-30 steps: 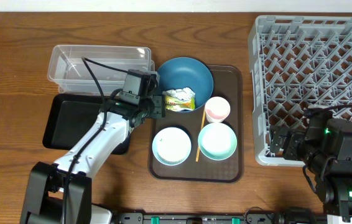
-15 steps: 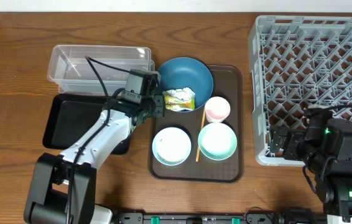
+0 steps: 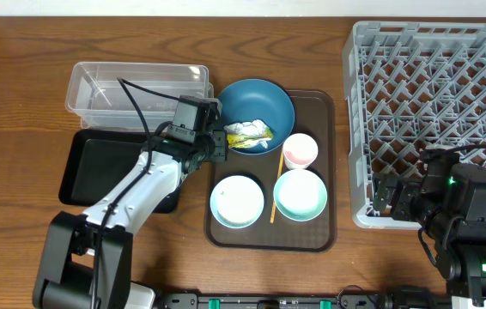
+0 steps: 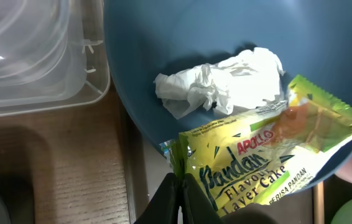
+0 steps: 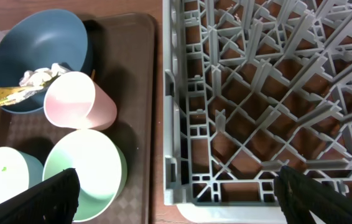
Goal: Sort waste into correct bins and load items into the dishwasher rack
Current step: 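Lift the wrapper with the left gripper toward the clear bin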
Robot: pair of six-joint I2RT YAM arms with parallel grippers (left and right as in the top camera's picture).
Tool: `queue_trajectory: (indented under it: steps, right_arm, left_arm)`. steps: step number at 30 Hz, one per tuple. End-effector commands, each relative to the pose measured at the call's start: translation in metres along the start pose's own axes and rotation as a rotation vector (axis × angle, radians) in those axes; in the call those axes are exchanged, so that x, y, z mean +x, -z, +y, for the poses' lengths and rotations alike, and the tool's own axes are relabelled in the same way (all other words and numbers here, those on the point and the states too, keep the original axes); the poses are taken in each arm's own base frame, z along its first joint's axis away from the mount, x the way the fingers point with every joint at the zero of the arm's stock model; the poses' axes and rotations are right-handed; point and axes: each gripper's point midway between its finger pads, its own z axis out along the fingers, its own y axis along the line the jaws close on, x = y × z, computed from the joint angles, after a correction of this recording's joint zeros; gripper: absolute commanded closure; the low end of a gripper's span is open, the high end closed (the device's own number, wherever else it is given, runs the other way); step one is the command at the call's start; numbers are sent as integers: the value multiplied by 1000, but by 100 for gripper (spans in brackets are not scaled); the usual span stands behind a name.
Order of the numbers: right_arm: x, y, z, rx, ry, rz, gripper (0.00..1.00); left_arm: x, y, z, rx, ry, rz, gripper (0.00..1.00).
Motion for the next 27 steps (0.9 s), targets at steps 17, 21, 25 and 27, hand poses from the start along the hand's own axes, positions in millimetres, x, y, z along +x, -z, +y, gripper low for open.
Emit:
queue_trajectory:
  steps: [17, 21, 25, 27]
  right_arm:
    - [-10, 6, -1, 12, 11, -33, 1]
    - [-9, 6, -1, 12, 11, -32, 1]
    - [-9, 6, -1, 12, 11, -32, 1]
    - [-10, 7, -2, 14, 11, -33, 1]
  left_arm:
    - [-93, 109, 1, 7, 1, -429, 94]
    - [-111, 120, 11, 0, 14, -510, 94]
    - [-116, 123, 15, -6, 21, -529, 94]
    - [-109, 119, 17, -13, 27, -495, 88]
